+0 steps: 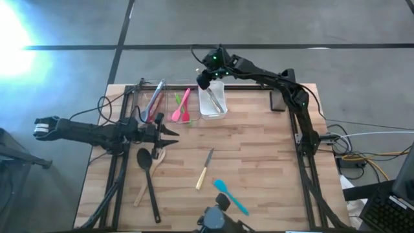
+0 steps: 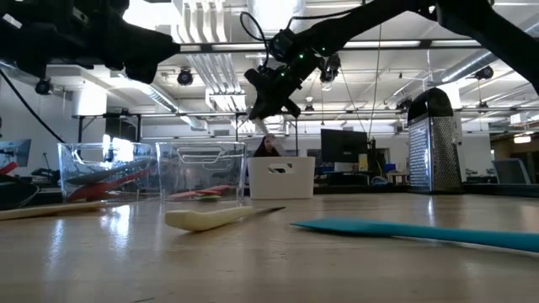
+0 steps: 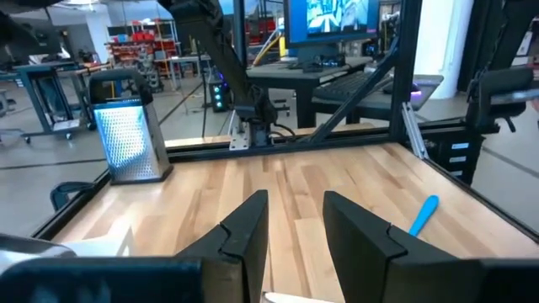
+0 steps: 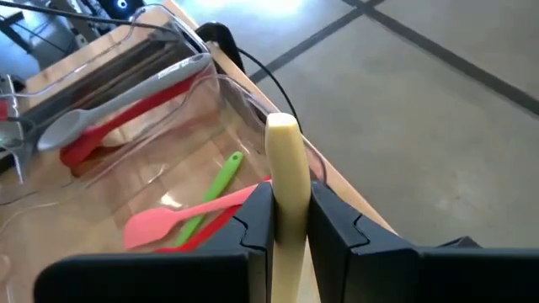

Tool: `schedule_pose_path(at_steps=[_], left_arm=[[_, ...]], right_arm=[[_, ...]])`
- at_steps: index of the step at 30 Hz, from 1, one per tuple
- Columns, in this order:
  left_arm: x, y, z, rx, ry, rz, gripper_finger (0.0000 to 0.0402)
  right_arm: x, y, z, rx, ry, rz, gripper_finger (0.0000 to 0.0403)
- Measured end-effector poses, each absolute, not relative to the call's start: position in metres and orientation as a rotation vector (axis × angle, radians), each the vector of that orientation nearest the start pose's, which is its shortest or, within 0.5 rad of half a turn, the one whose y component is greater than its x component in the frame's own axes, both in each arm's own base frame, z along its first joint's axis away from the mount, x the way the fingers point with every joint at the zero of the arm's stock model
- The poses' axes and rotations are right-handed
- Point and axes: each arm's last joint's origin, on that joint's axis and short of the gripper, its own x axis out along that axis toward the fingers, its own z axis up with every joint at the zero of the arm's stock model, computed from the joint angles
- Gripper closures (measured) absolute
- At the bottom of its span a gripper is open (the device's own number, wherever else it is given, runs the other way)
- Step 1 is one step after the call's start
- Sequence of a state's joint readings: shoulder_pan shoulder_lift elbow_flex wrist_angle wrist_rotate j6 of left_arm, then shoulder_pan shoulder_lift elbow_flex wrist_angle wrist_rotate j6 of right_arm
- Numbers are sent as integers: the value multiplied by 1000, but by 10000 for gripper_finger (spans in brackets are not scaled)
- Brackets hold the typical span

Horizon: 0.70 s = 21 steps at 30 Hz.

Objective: Pick & Place Kitchen Items
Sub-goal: Put the top yellow table knife into the white bin

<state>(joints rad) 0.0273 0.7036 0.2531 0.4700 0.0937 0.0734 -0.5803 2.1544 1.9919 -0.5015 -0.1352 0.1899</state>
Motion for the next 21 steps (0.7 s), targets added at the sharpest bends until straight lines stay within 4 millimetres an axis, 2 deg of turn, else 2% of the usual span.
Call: schedule_pose_path(at_steps=[10, 21], left_arm=[[162, 2, 222, 76, -6, -62, 282], [162, 2, 222, 81, -6, -62, 282]], right_arm=[[414, -268, 267, 474, 617, -502, 368], [407, -271, 235, 526, 651, -535, 368]])
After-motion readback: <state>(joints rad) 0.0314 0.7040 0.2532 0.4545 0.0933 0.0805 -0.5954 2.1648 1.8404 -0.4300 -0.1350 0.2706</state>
